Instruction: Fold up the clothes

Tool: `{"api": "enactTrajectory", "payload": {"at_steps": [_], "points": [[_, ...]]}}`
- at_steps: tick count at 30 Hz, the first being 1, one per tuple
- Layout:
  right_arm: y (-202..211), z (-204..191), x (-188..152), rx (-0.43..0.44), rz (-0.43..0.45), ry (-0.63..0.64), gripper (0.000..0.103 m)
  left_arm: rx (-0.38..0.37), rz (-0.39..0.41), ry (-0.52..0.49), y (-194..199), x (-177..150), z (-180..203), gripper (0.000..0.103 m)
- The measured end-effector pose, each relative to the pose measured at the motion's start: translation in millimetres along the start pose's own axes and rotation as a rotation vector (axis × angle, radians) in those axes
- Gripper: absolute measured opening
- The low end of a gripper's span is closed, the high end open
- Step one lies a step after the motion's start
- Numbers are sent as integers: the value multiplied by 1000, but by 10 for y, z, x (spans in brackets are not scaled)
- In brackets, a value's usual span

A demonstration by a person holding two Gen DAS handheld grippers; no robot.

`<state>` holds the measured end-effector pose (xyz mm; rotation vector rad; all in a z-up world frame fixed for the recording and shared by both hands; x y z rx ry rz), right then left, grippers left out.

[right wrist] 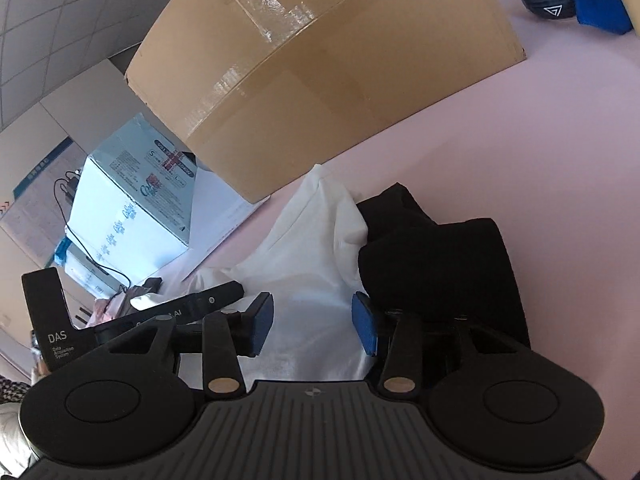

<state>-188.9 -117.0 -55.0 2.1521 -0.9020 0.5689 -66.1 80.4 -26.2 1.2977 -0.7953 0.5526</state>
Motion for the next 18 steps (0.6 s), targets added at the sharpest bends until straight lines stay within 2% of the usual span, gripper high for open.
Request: {"api": "enactTrajectory", "payload": {"at_steps": [2, 4, 6, 7, 8, 10, 13, 16, 17, 18], "points": [[24, 4, 56, 22, 8, -36, 43, -16, 20, 65, 55, 28, -60, 80], [48, 33, 109, 39, 35, -75, 47, 18, 107, 161, 182, 109, -289, 76], [87, 28, 151, 66, 70, -95, 61, 55, 184, 228, 310, 166, -477, 76], [125, -8, 177, 115, 88, -87, 79, 88, 223, 234, 406, 177, -562, 77], [173, -50, 204, 173, 108, -76, 93, 124, 265, 239, 509, 187, -651, 77], [337, -82, 231, 229, 179, -97, 103, 122, 281, 240, 603, 160, -709, 78], [547, -89, 231, 322, 239, -202, 103, 23, 232, 282, 642, 91, -694, 80], [628, -123, 121, 412, 182, -307, 103, -135, 132, 306, 582, 3, -576, 81], [640, -143, 54, 418, 158, -320, 103, -202, 84, 319, 524, -35, -534, 81], [647, -152, 5, 414, 148, -326, 103, -228, 60, 329, 486, -47, -522, 81]]}}
Point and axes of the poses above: each gripper's, at about its wrist camera, not at the fingertips, and y roughly against the way its jaws point, z to its right, x to its top, the point moved 5 cm from there along -y, roughly the way its jaws point
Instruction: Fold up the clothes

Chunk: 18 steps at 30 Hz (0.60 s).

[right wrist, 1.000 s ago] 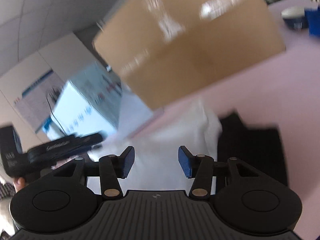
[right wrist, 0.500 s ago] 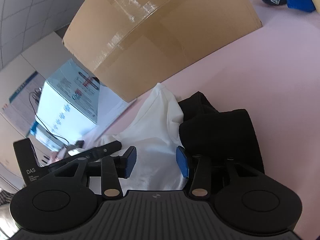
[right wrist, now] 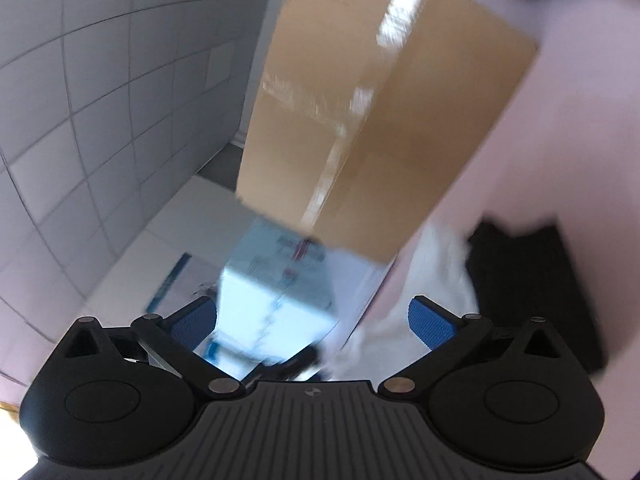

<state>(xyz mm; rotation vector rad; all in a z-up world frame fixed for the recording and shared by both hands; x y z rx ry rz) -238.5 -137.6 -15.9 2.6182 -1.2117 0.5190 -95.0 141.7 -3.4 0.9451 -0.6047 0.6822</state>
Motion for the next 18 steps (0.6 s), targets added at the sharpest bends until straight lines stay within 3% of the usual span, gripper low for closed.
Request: {"api": "enactTrajectory", "payload": {"at_steps": [3, 5, 9, 14, 18], "points": [[75, 108, -258, -120, 32, -40, 103, 5, -74, 41, -150, -96, -46, 80], [115, 173, -402, -206, 68, -47, 103, 14, -75, 26, -180, -111, -40, 80], [164, 124, -528, -292, 162, 12, 103, 20, -74, 20, -185, -137, -19, 81], [-62, 25, -663, -604, 162, 146, 103, 36, -73, -9, -309, -113, -40, 81], [-134, 60, -674, -685, 250, 81, 103, 51, -71, -32, -303, -119, -34, 81]]}}
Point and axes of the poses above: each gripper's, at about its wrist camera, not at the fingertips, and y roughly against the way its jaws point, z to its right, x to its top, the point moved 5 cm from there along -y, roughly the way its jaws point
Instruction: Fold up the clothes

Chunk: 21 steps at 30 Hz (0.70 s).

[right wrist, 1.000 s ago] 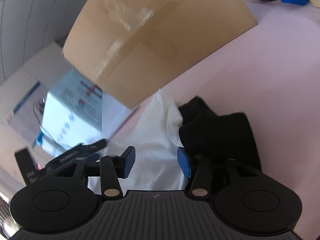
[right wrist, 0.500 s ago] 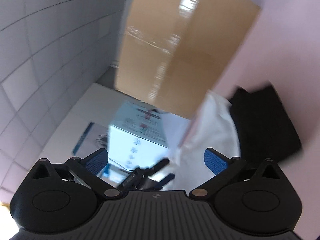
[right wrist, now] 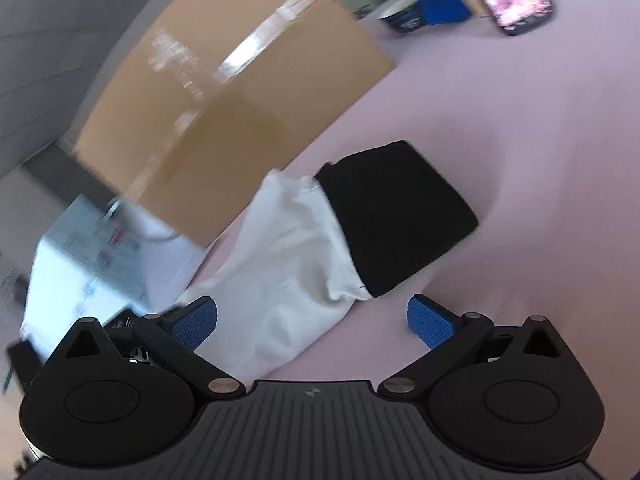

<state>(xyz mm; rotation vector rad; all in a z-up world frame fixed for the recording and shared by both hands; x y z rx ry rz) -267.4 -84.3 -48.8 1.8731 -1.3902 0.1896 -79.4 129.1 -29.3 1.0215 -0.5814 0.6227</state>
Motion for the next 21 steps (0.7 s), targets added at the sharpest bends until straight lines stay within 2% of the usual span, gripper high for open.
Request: {"api": "enactTrajectory", "payload": {"at_steps": [2, 6, 10, 12, 13, 14, 15, 16, 18, 19, 21], "points": [[-76, 34, 78, -25, 36, -59, 103, 9, 0, -16, 4, -7, 14, 81], [-165, 65, 172, -51, 94, -60, 103, 17, -4, -26, 9, -12, 21, 81], [-279, 43, 209, -15, 144, 88, 103, 12, -18, -21, 18, -4, 8, 81], [-327, 45, 233, -3, 151, 122, 100, 4, -29, -3, 38, 13, -19, 81], [-336, 55, 254, -4, 158, 121, 91, 0, -34, 7, 49, 21, -33, 81], [-334, 83, 271, -15, 166, 117, 71, -7, -42, 29, 68, 38, -64, 81], [-332, 112, 283, -30, 169, 115, 57, -15, -50, 54, 88, 57, -99, 81], [-351, 158, 308, -47, 166, 107, 34, -24, -55, 93, 120, 94, -168, 81], [-384, 232, 352, -60, 159, 85, 30, -33, -54, 156, 179, 161, -297, 81], [-383, 240, 359, -45, 154, 68, 24, -31, -48, 176, 202, 186, -348, 80], [-381, 245, 369, -28, 149, 48, 20, 15, -8, 200, 318, 274, -502, 80]]}}
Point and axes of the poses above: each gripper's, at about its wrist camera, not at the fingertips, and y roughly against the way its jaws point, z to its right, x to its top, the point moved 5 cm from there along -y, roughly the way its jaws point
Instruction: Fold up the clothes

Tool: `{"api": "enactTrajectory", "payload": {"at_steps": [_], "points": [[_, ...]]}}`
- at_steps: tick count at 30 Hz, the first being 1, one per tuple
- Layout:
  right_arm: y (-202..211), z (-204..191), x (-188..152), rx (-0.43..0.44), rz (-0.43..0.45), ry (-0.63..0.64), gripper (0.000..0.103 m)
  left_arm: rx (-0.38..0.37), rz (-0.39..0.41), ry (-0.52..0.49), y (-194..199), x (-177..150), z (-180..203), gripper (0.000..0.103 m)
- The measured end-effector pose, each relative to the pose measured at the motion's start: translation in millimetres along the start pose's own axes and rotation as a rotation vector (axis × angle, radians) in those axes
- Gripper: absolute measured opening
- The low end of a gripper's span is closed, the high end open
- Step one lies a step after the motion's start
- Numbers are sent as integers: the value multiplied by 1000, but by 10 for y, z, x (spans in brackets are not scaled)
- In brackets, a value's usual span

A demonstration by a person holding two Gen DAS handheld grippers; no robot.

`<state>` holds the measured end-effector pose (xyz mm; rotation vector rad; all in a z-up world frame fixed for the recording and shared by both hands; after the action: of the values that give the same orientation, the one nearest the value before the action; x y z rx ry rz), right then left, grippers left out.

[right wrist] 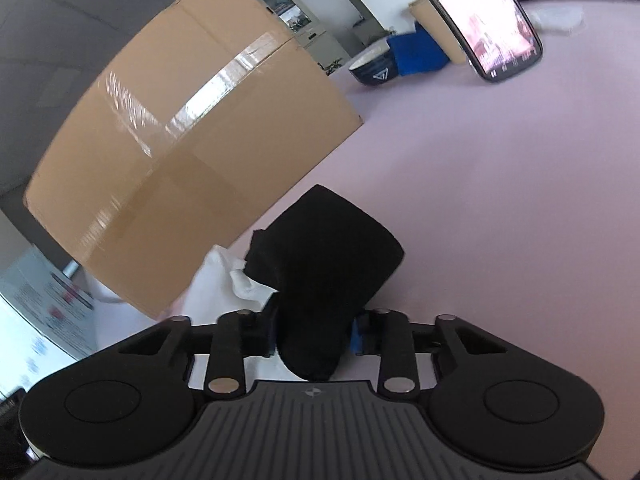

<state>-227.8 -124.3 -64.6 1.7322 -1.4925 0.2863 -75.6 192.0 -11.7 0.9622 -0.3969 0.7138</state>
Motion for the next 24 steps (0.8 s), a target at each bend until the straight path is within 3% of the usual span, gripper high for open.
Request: {"api": "enactTrajectory", "payload": {"at_steps": [3, 5, 9, 14, 20, 24], "points": [[27, -100, 22, 2, 25, 25, 17, 69, 71, -11, 154, 98, -112, 80], [61, -233, 51, -5, 61, 68, 16, 134, 166, -54, 343, 162, -181, 80], [149, -597, 61, -31, 141, 189, 16, 181, 264, -93, 568, 197, -246, 80], [248, -1365, -172, 12, 312, 476, 16, 145, 238, -57, 616, 212, -354, 80], [164, -2100, -847, 163, 315, 775, 15, 121, 268, 12, 748, 303, -495, 80], [126, -2337, -1358, 295, 227, 950, 15, 119, 313, 51, 872, 349, -604, 80]]}}
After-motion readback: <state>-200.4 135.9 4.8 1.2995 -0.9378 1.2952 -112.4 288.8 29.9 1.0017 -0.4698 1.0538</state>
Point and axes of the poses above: each gripper's, at about its wrist camera, not at the fingertips, and y roughly against the way its jaws point, z to its right, x to its top, the point moved 5 cm from there along -y, roughly the way its jaws point
